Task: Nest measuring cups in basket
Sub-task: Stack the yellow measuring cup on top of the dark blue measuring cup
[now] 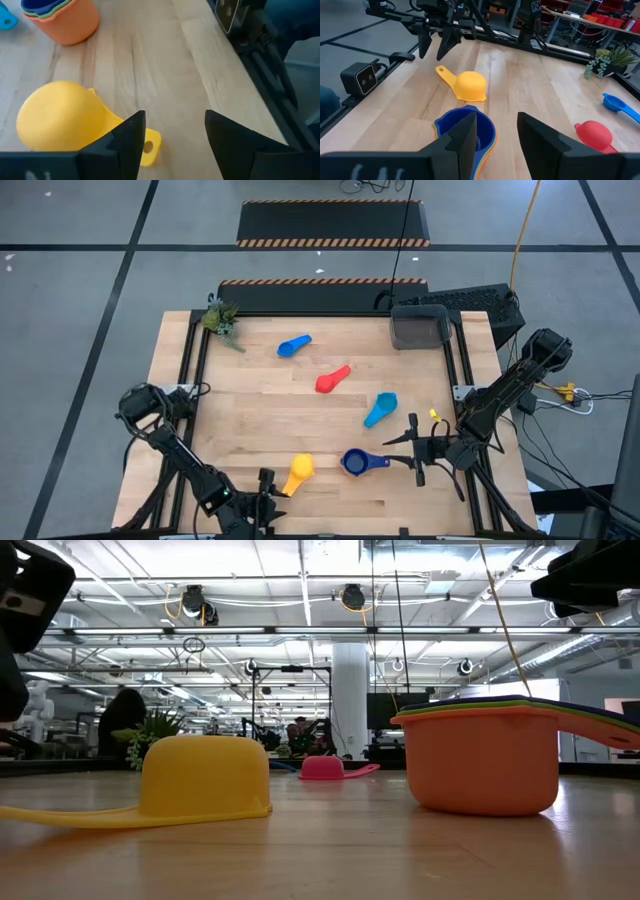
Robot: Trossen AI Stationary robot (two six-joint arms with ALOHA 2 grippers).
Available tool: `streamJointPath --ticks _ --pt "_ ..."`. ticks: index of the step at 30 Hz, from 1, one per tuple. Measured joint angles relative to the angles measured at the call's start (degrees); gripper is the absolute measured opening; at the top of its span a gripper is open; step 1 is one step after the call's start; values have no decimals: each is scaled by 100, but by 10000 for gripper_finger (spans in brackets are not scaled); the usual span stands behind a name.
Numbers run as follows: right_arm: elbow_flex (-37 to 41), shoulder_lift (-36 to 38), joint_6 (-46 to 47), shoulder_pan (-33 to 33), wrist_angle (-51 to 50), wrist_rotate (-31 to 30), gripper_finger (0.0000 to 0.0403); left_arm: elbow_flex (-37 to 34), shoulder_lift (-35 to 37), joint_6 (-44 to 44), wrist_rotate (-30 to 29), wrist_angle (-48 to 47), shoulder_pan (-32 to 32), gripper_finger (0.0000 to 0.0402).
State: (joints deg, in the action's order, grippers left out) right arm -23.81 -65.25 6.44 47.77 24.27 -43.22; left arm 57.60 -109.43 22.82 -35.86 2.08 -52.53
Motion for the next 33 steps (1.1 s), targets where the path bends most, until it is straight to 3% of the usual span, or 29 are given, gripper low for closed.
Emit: streamJointPath --ticks 10,22,26,33 --pt "0 0 85 0 -100 2 134 0 -3 -113 -31 -506 53 227" --pt "0 0 86 0 -101 2 134 20 -513 -314 -261 -234 96 221" --pt "0 0 85 -2 -102 2 134 24 -523 -300 -208 -288 96 177" --pt "0 0 64 -2 -104 2 134 20 -536 -498 -91 -305 96 58"
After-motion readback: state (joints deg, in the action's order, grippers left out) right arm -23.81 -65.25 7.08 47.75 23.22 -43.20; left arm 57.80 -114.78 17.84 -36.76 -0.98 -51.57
